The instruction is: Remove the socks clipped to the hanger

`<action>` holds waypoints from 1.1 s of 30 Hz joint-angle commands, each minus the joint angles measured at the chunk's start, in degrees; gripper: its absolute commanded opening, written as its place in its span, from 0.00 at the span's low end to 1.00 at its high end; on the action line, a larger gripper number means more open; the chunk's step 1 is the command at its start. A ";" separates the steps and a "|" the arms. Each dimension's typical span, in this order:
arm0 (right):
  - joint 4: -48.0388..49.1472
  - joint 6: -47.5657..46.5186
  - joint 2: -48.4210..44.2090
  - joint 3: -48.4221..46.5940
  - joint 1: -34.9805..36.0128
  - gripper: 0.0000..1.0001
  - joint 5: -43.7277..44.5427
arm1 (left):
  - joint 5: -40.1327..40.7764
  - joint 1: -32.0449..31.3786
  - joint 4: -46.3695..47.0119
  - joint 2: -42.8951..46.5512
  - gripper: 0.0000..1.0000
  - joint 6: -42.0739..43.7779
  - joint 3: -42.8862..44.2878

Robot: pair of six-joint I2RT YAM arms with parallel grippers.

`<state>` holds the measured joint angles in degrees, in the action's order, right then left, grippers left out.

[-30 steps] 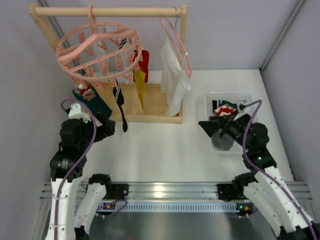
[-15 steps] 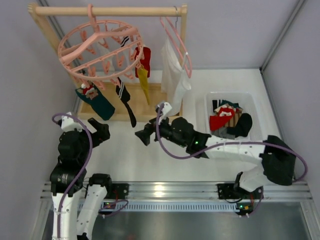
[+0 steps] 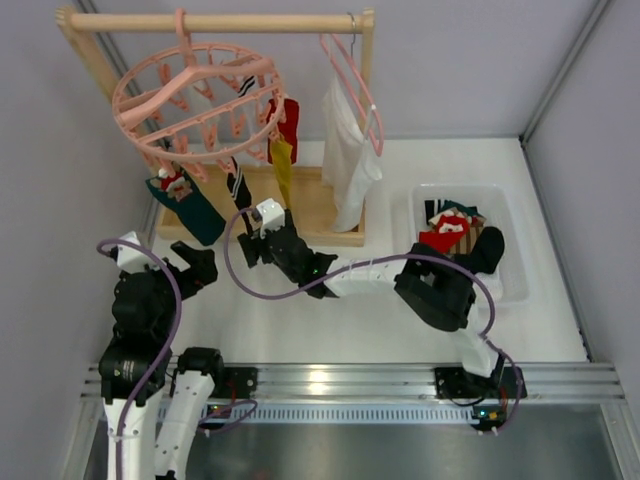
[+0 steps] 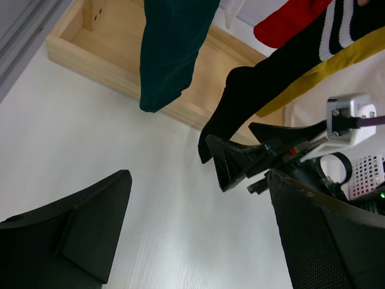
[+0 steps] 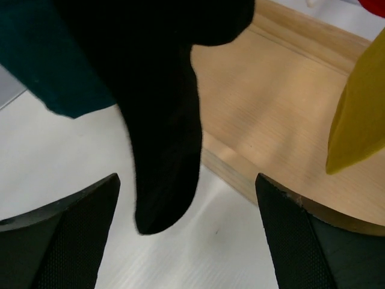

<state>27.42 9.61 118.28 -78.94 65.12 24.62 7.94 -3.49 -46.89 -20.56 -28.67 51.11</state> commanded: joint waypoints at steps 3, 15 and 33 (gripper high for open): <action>2.47 0.06 7.22 -11.30 -3.42 0.82 0.43 | -1.26 -0.12 3.12 0.08 0.98 0.01 -0.49; 6.94 -0.90 11.36 -14.32 -5.09 0.23 -1.68 | -1.97 -0.12 3.48 -0.80 0.98 0.10 -0.58; 9.60 8.14 -10.87 14.42 -1.93 0.00 -0.10 | -26.12 1.11 3.83 -14.06 0.98 -6.14 21.02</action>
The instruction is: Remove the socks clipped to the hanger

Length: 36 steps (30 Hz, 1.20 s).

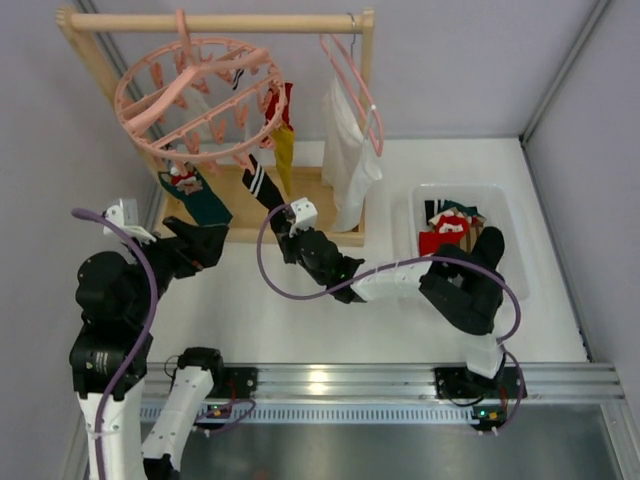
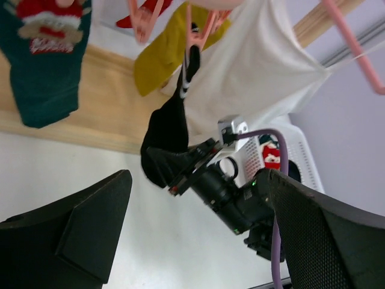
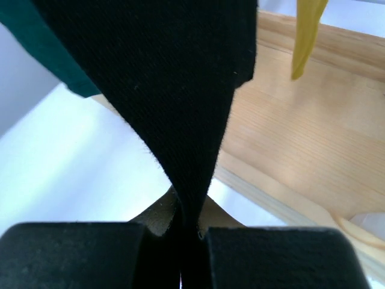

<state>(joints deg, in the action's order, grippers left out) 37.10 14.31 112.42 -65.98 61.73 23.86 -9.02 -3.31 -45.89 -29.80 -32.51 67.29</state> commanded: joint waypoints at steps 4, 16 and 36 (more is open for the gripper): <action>-3.95 6.08 -9.14 3.92 2.51 0.00 0.93 | -13.56 2.78 2.65 -10.35 0.98 -2.03 12.40; -11.00 9.42 -14.77 6.74 6.73 0.00 1.72 | -14.82 3.75 0.89 -20.04 0.97 -0.89 22.27; -14.69 10.92 -10.91 3.92 8.49 0.00 3.48 | 14.09 -11.35 -8.16 -27.06 0.98 10.63 22.18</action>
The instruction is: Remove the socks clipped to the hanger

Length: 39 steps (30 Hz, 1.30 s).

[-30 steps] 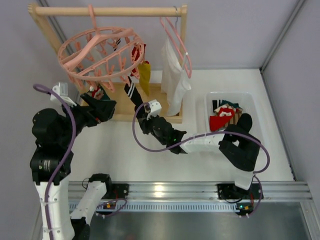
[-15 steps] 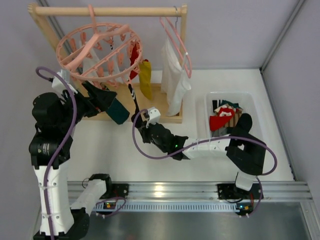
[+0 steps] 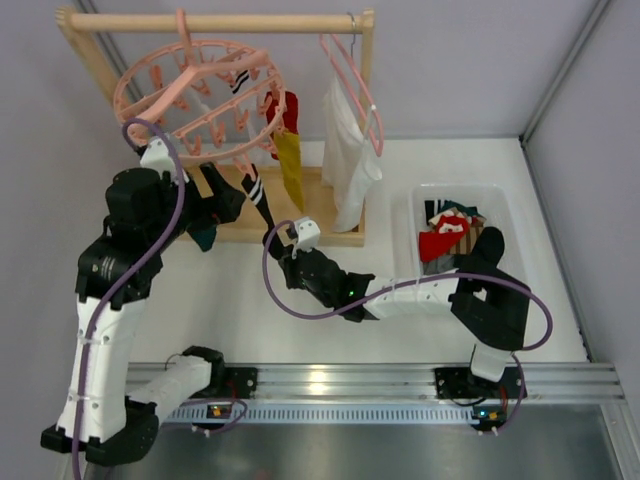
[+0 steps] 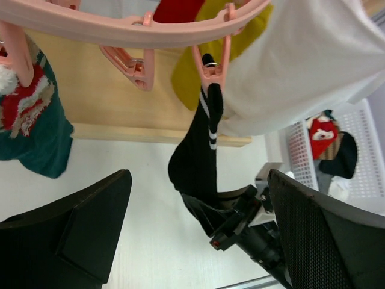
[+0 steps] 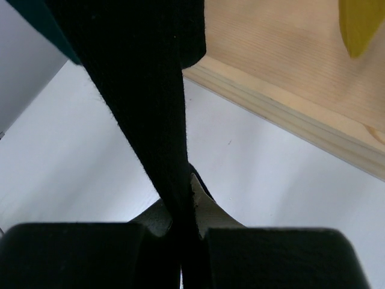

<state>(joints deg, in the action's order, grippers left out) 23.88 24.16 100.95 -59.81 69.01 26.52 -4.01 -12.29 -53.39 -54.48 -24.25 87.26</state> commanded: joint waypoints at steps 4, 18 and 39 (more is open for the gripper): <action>-1.82 0.62 0.65 -2.24 1.30 0.00 0.46 | 11.39 -4.23 -0.58 -5.80 0.98 1.40 6.77; -0.76 -0.17 -1.80 0.13 1.30 0.00 0.81 | 21.85 -12.14 7.41 -9.50 0.97 -6.16 5.11; 2.05 -1.84 -3.04 2.42 1.21 0.00 -7.10 | 21.85 -12.23 20.34 -15.83 0.67 -4.14 0.89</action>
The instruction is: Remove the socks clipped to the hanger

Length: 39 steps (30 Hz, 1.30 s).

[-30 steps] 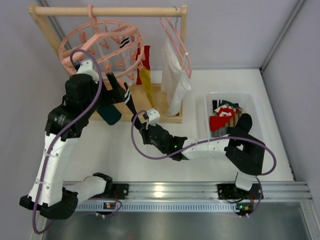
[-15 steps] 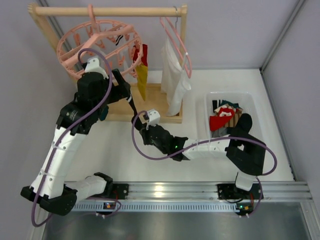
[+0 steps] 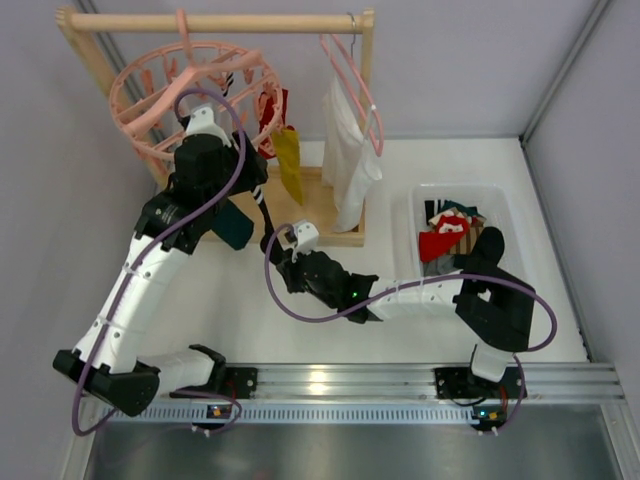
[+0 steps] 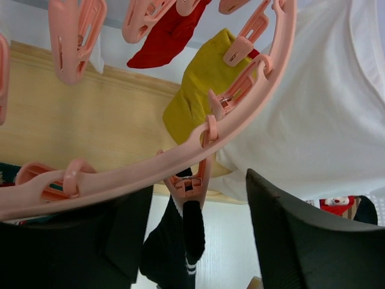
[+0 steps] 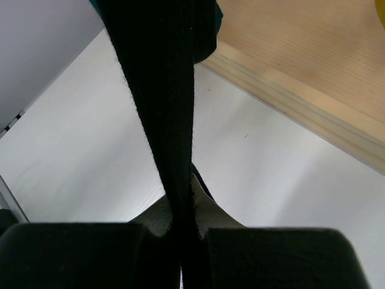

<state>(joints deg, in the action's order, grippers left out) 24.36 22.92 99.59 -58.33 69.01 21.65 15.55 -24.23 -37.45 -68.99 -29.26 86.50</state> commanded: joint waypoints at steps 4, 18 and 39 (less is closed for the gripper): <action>1.83 -0.50 -1.42 0.84 1.30 0.00 -3.10 | 3.61 -0.29 4.76 -2.64 0.60 2.01 3.41; 2.97 -0.59 -1.77 1.99 1.48 0.00 -3.81 | 5.54 -0.29 5.46 -4.48 0.17 2.71 4.03; 7.55 -1.30 -12.14 15.34 1.65 0.00 -0.03 | 5.45 -0.29 5.37 -4.22 0.00 2.71 4.47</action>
<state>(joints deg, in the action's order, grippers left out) 31.75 22.09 90.26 -44.53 69.25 20.16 19.81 -24.47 -36.47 -73.65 -27.05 88.23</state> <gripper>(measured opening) 0.004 0.338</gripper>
